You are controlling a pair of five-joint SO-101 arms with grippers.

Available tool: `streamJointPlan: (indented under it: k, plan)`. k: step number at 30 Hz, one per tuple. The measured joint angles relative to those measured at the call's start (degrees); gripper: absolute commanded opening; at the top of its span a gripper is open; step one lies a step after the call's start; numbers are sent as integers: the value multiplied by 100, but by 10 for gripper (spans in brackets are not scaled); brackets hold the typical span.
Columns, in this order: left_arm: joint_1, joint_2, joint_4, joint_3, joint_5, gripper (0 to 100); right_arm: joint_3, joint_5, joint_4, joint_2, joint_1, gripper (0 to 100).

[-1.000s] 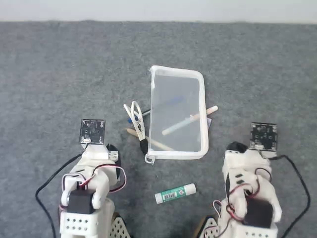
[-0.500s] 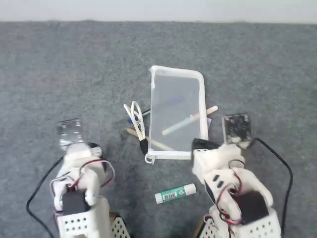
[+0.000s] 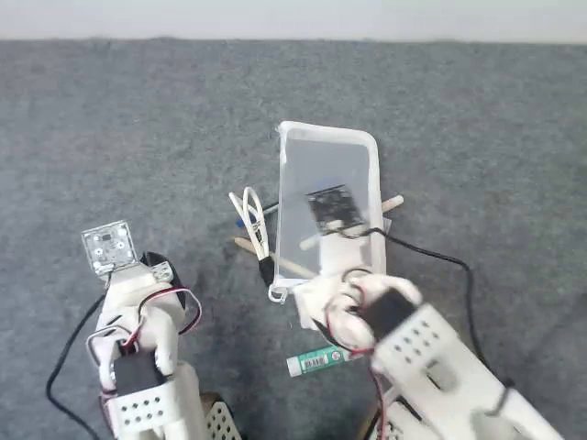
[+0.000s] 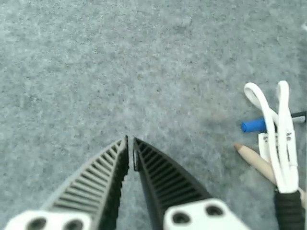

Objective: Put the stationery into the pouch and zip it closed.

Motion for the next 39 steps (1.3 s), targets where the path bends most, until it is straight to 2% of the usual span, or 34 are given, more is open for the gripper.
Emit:
streamJointPlan:
  k: [11,22,28,32,36,39]
  plan:
    - [0,0,-18,0,0,12,0,-141,-1196,2330,0,6]
    - [0,0,-18,0,0,12,-571,-141,-2470,2479,1934,6]
    - [0,0,-18,0,0,12,-589,-141,-3279,2479,2611,6]
    - [0,0,-18,0,0,12,-651,-141,-3182,2479,2576,7]
    - [0,0,-18,0,0,12,-1020,-466,-2532,2479,2356,13]
    - [0,0,-18,0,0,12,-1354,-747,-1881,2479,2171,95]
